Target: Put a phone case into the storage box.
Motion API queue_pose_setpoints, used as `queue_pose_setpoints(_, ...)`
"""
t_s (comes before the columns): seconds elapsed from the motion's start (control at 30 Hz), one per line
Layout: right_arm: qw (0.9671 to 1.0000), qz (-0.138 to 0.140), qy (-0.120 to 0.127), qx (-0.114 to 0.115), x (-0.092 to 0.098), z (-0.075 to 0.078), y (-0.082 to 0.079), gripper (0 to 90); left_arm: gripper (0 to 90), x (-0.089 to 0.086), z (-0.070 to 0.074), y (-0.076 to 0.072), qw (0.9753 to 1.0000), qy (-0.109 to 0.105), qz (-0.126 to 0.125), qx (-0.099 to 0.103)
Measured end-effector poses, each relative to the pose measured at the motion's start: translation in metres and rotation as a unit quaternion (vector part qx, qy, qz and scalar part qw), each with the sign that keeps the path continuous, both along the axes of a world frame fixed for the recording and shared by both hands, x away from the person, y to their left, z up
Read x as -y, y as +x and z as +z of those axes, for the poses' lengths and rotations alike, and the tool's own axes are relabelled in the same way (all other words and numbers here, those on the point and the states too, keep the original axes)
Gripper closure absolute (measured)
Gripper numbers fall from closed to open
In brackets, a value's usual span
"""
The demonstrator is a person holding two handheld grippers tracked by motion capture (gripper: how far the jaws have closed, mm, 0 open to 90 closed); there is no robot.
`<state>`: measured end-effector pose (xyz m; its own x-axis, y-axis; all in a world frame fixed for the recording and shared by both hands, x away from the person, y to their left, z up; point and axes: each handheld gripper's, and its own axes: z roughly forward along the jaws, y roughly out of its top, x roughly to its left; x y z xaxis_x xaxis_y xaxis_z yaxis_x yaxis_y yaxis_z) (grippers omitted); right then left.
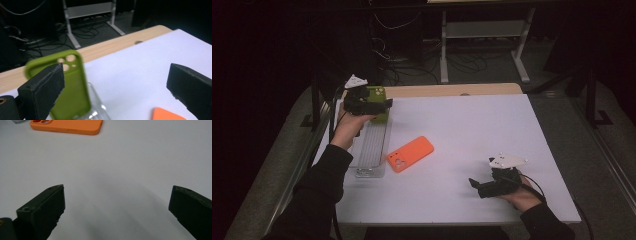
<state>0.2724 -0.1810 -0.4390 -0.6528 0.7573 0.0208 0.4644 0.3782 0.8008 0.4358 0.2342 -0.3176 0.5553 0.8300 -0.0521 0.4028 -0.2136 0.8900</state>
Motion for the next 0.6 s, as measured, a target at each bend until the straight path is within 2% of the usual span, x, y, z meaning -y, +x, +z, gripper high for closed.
queue_pose_setpoints(0.27, 1.0000, 0.000, 0.003, -0.007, -0.001, 0.000, 0.001, 0.0, 1.2, 0.012, 0.000, -0.028, 0.9985, -0.003, -0.054, 0.002)
queue_pose_setpoints(0.33, 1.0000, 0.002, 0.002, -0.003, 0.000, 0.000, 0.002, 0.0, 1.3, 0.015, -0.003, -0.036, 0.9976, -0.008, -0.068, -0.004)
queue_pose_setpoints(0.4, 0.9999, 0.000, 0.007, -0.013, 0.000, 0.000, 0.003, 0.0, 1.3, 0.018, -0.007, -0.042, 0.9964, -0.007, -0.084, -0.010)
queue_pose_setpoints(0.5, 0.9998, 0.005, 0.009, -0.016, 0.001, 0.000, 0.004, 0.0, 1.3, 0.021, -0.015, -0.051, 0.9941, 0.004, -0.106, -0.018)
queue_pose_setpoints(0.57, 0.9997, 0.007, 0.013, -0.020, 0.001, 0.000, 0.006, 0.0, 1.7, 0.024, -0.021, -0.058, 0.9930, 0.007, -0.117, -0.017)
queue_pose_setpoints(0.6, 0.9997, 0.011, 0.011, -0.018, 0.001, 0.000, 0.006, 0.0, 1.9, 0.026, -0.024, -0.061, 0.9923, 0.006, -0.122, -0.024)
